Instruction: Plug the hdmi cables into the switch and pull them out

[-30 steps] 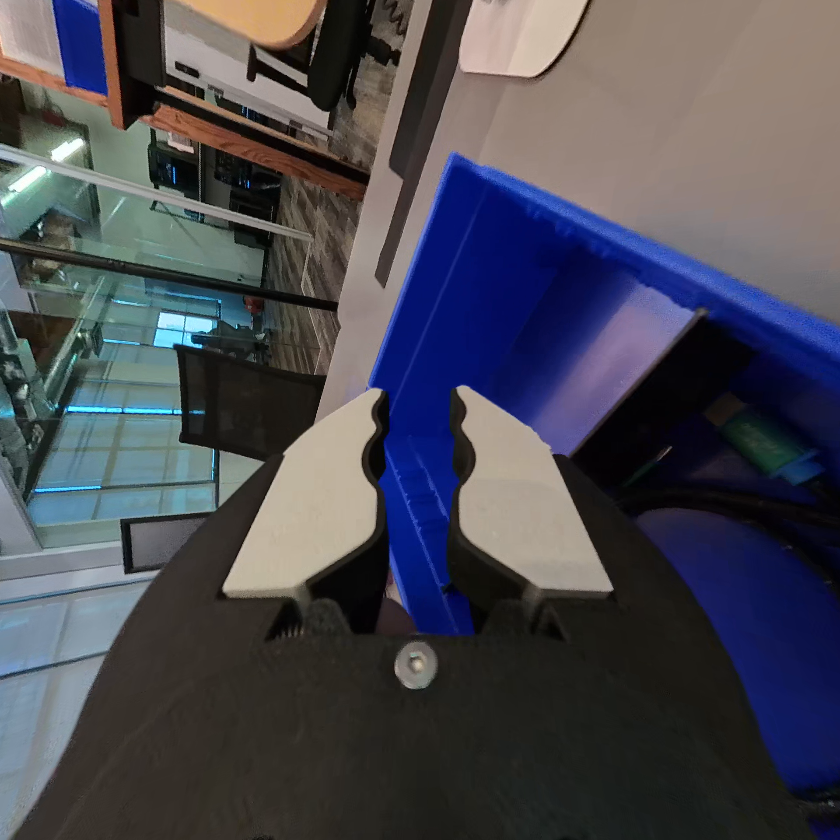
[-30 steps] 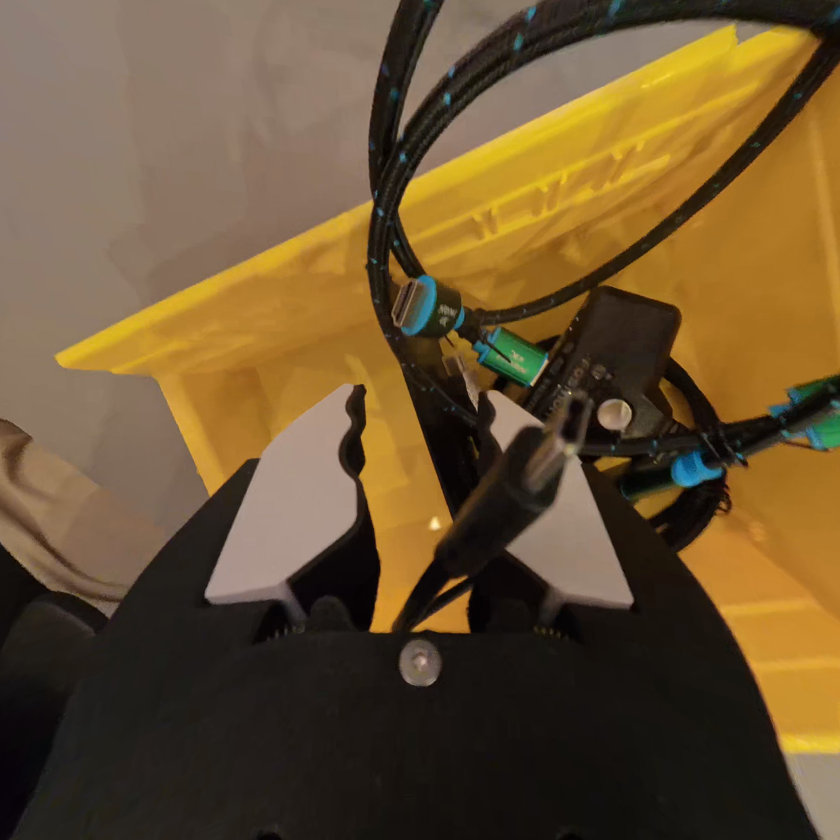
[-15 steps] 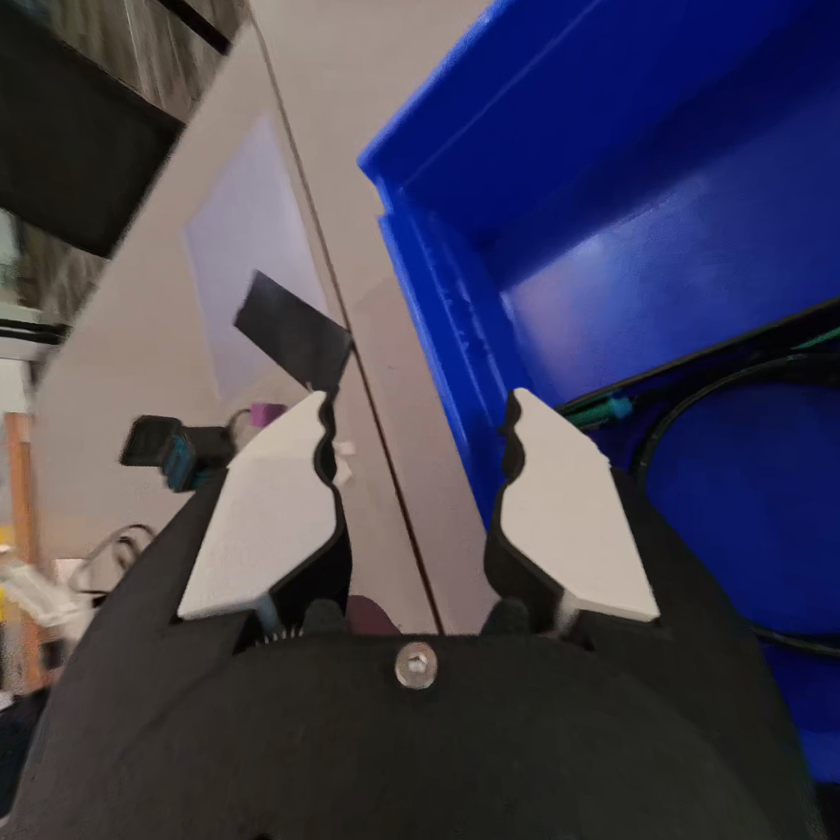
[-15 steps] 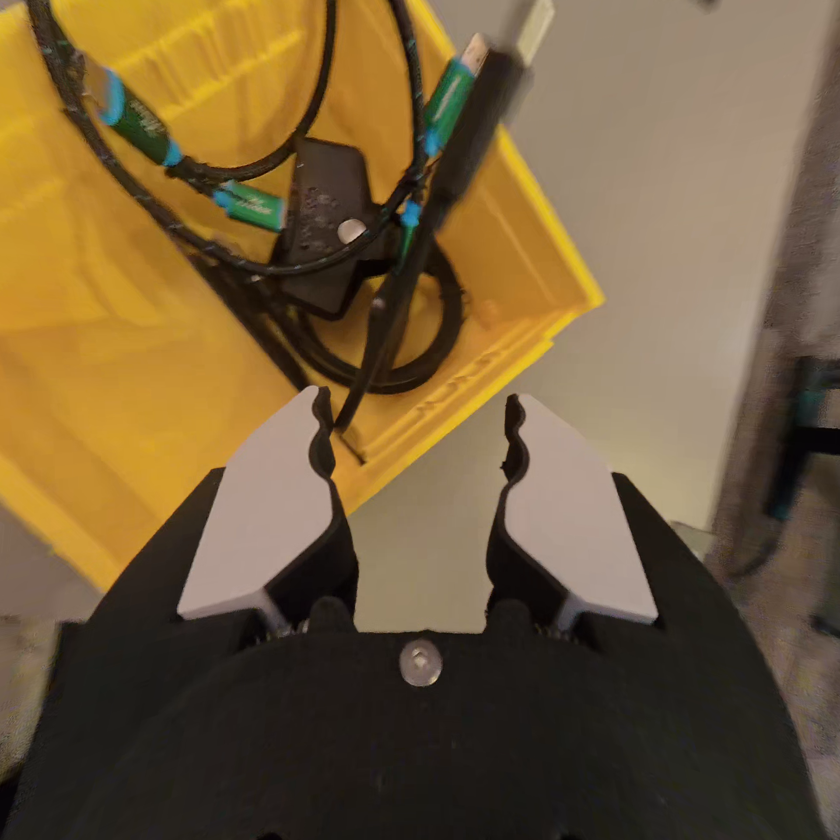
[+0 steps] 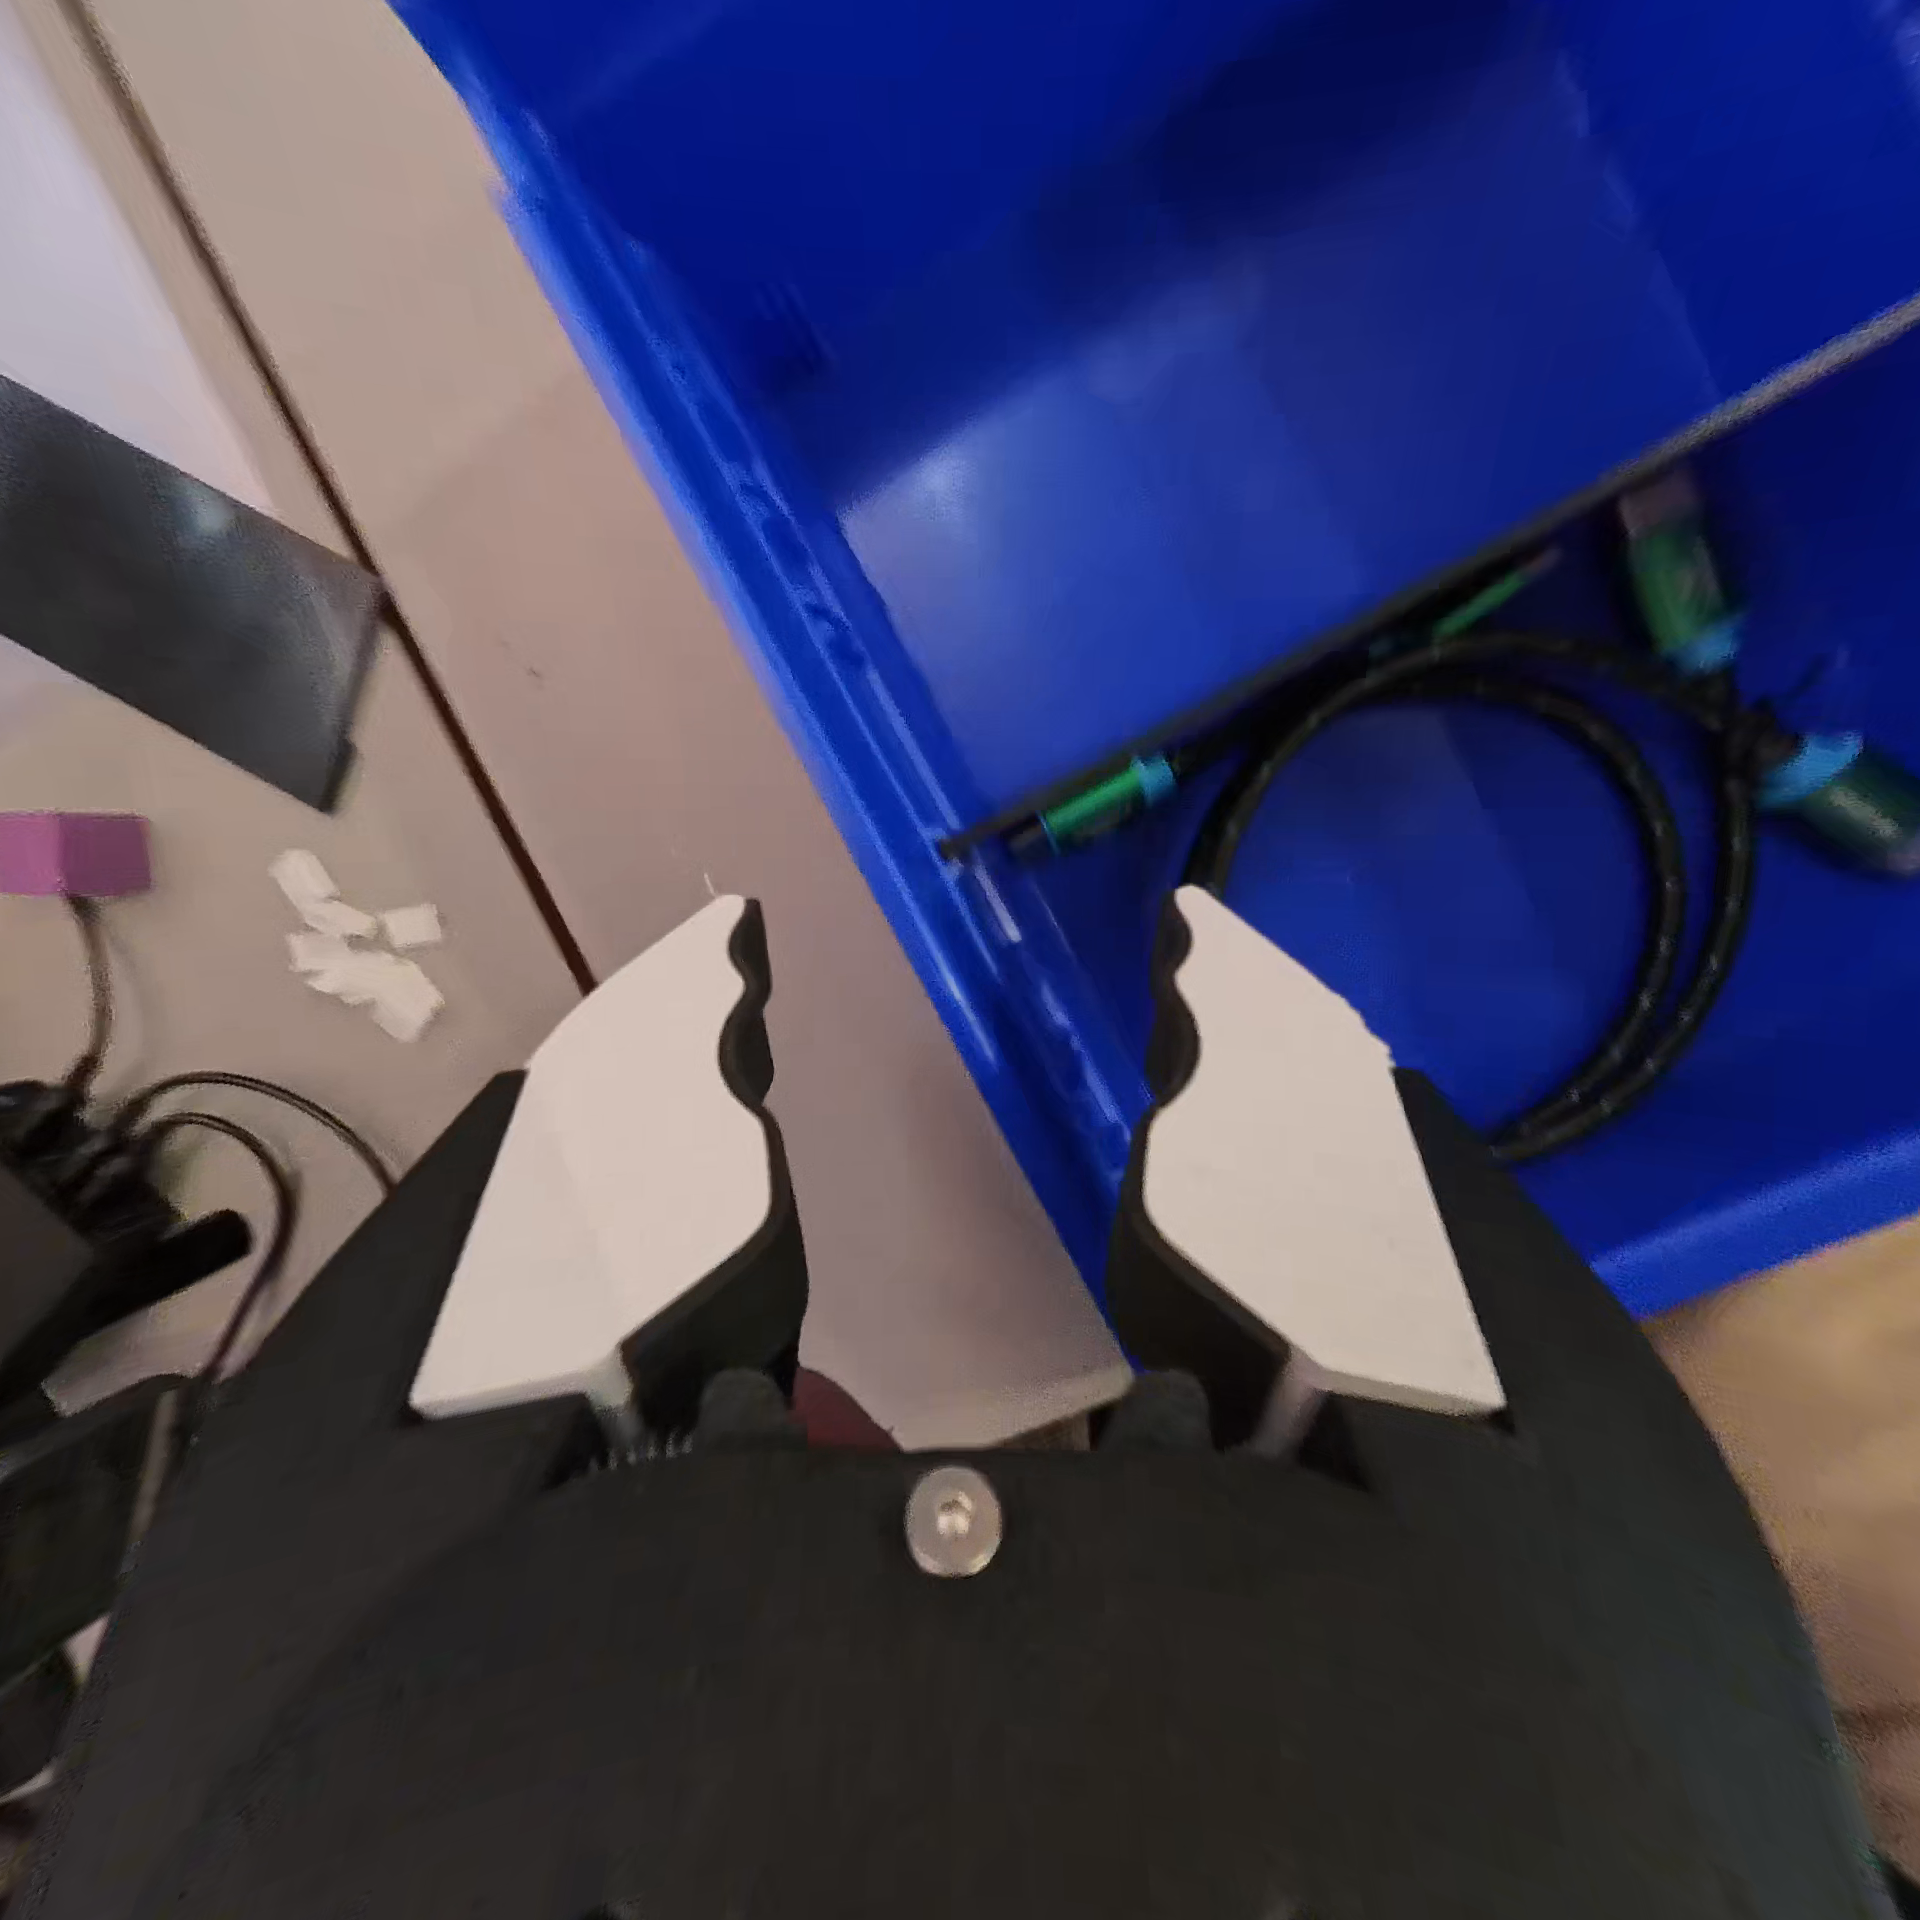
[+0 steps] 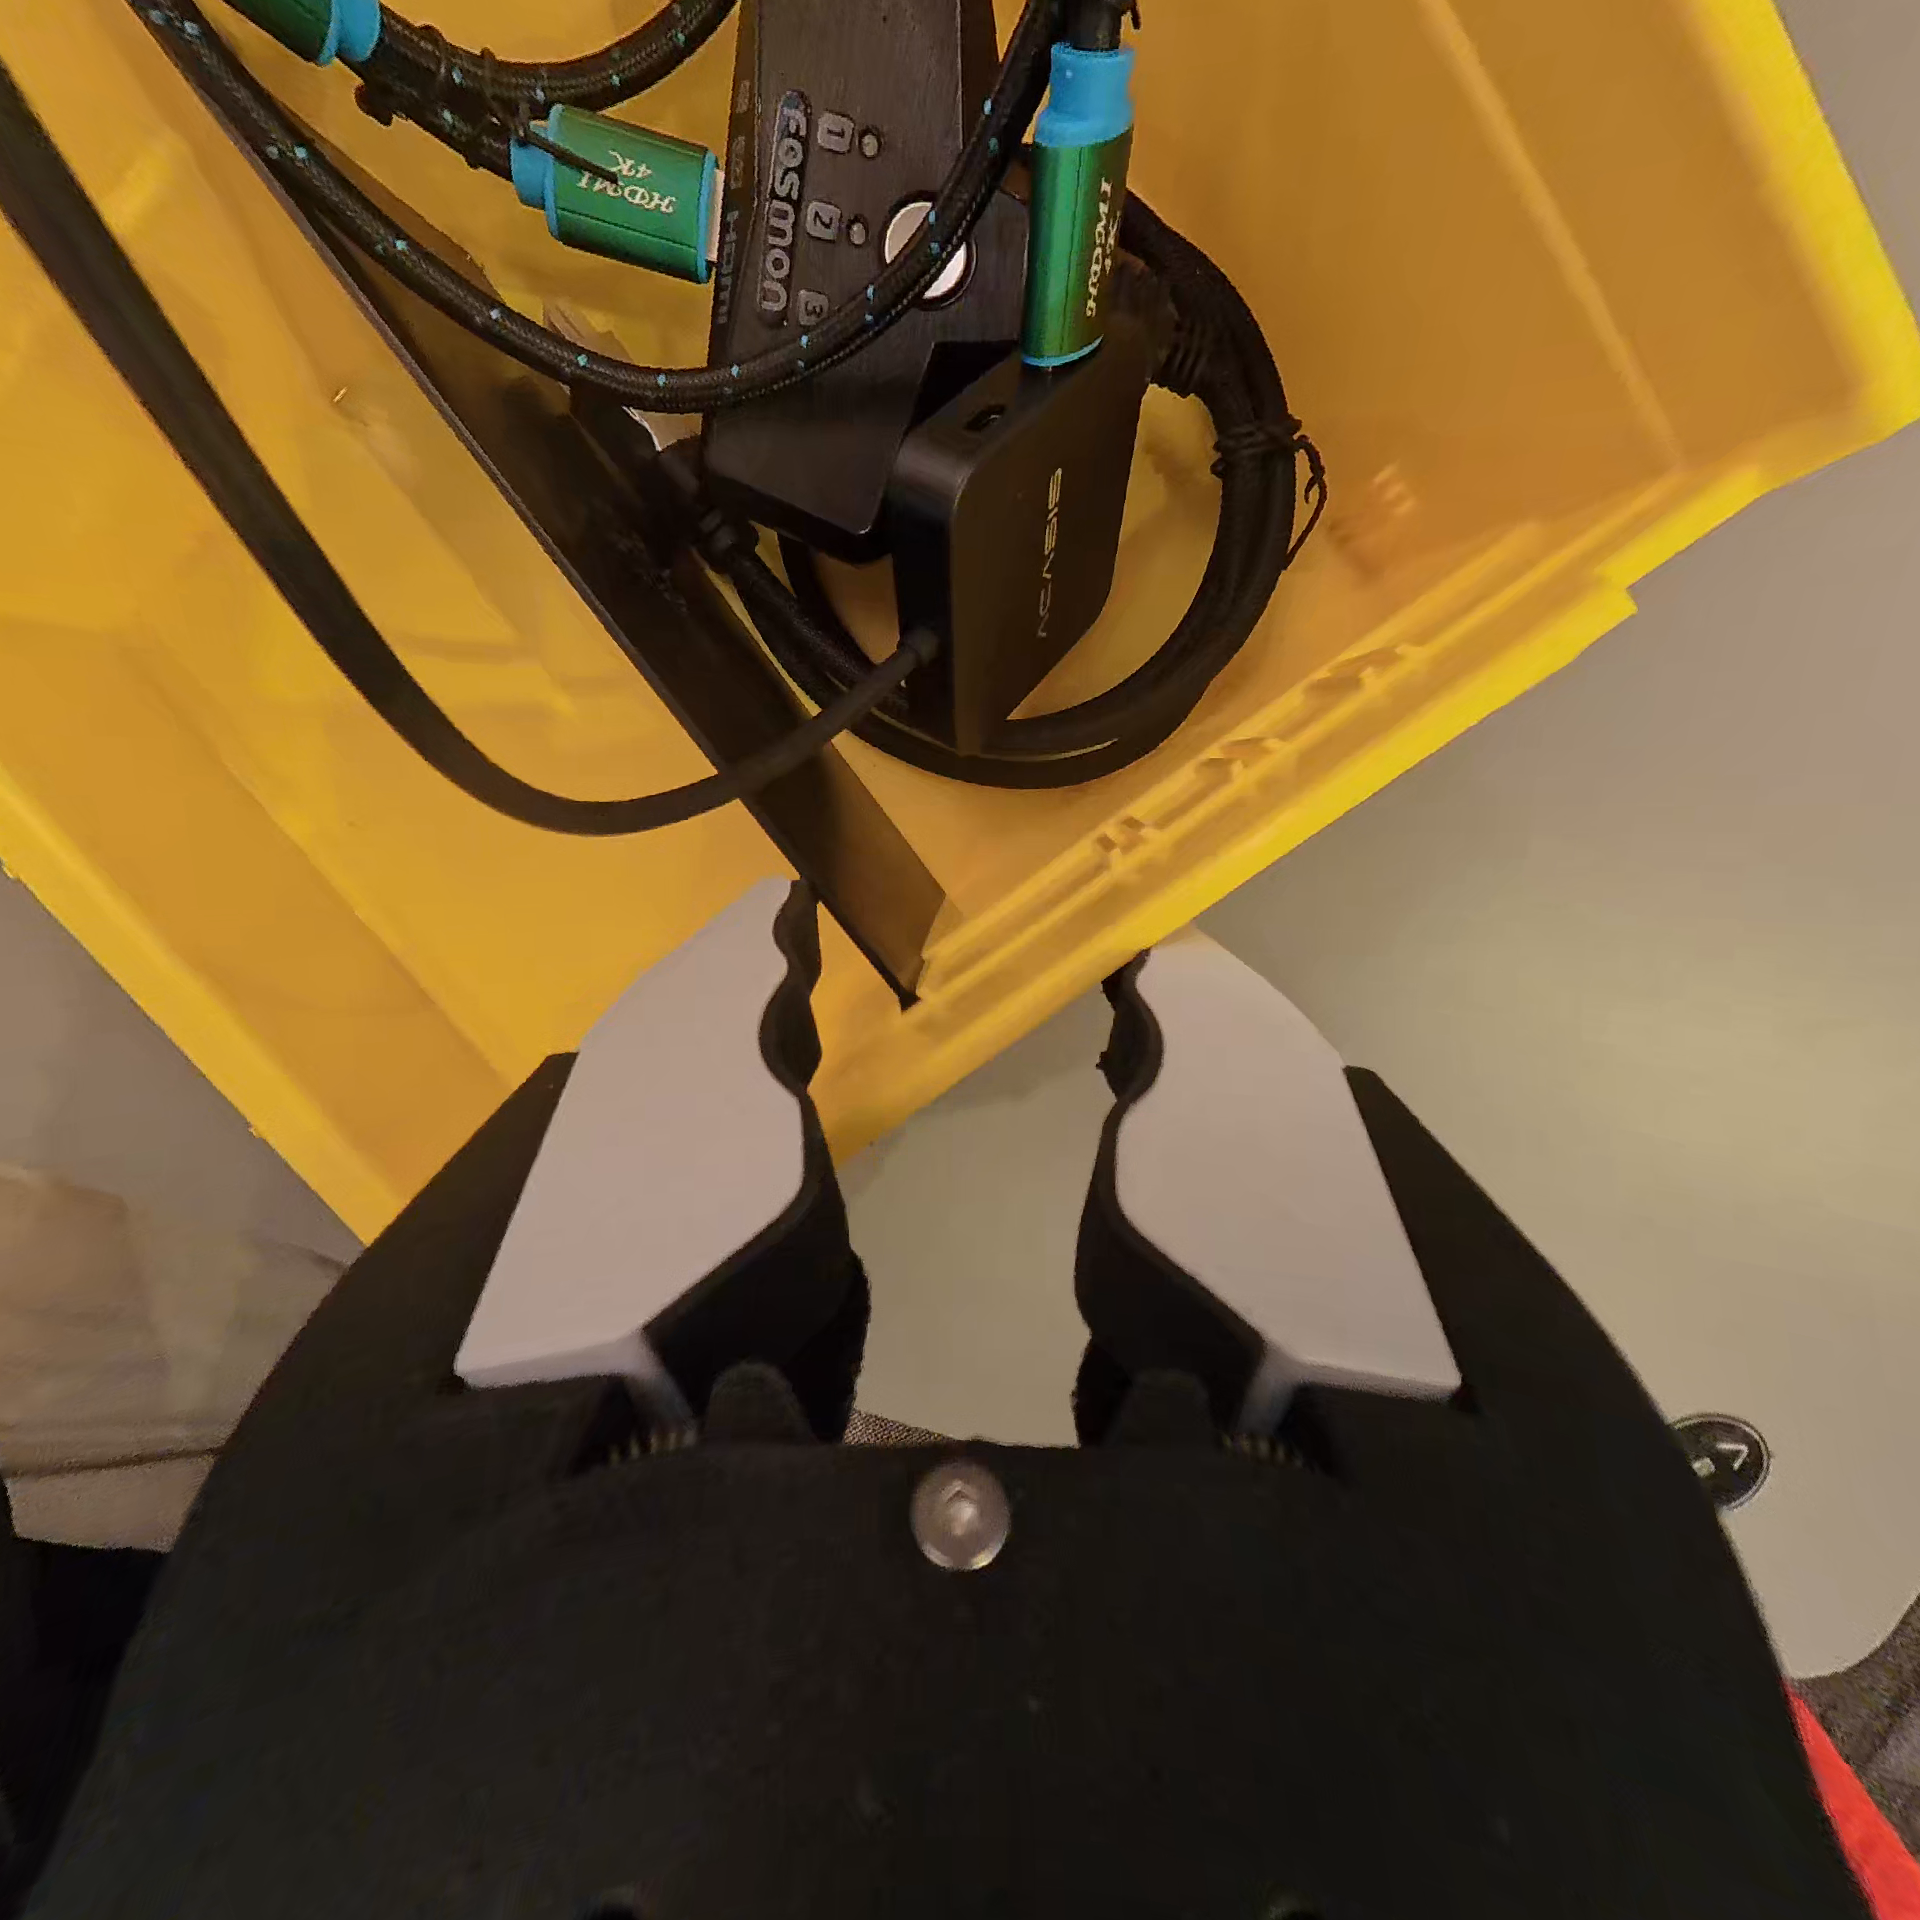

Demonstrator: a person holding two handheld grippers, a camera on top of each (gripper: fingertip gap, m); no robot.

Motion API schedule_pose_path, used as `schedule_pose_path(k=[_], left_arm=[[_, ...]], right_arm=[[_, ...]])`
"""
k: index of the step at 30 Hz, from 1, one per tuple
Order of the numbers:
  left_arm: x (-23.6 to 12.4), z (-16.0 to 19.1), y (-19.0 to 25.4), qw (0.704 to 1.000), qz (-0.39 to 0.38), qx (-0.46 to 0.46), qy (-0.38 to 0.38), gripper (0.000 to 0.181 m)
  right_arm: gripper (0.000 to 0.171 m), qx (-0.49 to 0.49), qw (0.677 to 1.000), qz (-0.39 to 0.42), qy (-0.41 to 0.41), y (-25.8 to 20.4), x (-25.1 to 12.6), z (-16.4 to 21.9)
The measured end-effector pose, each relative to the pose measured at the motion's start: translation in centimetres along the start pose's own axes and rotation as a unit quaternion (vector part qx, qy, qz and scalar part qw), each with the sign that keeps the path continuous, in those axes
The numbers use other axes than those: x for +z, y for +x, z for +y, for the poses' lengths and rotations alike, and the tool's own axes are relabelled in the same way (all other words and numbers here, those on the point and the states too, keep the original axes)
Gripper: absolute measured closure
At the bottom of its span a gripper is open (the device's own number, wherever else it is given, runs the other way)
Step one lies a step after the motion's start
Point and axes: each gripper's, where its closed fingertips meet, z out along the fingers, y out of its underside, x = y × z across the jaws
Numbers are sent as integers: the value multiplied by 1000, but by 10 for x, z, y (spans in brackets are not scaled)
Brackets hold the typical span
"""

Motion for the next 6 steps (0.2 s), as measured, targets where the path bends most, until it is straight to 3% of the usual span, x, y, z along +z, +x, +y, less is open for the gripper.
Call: schedule_pose_path(k=[3, 6], left_arm=[[14, 16, 16, 999, 43, -5, -29, 139], [19, 11, 6, 998, 21, -49, -18, 170]], right_arm=[[124, -19, 1000, -20, 10, -9, 3, -5], [127, -34, 999, -37, 18, -24, 7, -11]])
